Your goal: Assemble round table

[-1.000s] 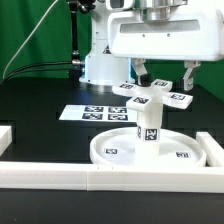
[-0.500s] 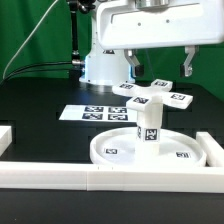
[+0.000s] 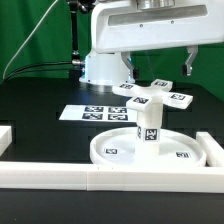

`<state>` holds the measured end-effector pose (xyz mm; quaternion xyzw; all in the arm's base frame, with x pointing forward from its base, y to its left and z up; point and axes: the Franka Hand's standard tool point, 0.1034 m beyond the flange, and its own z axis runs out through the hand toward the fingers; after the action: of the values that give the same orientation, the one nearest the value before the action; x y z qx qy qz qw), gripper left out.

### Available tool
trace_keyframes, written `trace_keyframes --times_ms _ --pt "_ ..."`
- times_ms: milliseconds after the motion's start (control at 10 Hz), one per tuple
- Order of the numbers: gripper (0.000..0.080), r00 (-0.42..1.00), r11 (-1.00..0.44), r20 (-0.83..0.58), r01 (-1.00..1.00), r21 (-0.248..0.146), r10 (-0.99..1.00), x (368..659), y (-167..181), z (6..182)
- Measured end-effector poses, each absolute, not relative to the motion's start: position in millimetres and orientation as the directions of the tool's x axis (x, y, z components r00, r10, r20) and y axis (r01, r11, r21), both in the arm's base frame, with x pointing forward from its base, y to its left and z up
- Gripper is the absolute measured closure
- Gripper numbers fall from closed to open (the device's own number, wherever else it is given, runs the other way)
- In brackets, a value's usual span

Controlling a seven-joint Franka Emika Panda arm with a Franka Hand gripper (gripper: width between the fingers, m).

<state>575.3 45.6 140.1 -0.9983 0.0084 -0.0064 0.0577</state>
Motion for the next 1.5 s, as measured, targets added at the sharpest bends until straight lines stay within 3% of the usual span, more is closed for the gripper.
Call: trace_keyframes --times_ms 200,700,1000,1500 --pt "0.0151 0.958 -0.956 0.014 0.286 -0.067 0.286 582 53 141.3" --pt "0.0151 0.822 -0.821 0.029 0.569 -0.052 0.568 583 50 140.8" --pt "0.0151 0.567 -0.566 0.011 0.824 -0.022 0.824 585 48 140.1" --pt "0.0151 0.353 -0.353 -0.016 0.936 -0.006 0.936 586 37 139.5"
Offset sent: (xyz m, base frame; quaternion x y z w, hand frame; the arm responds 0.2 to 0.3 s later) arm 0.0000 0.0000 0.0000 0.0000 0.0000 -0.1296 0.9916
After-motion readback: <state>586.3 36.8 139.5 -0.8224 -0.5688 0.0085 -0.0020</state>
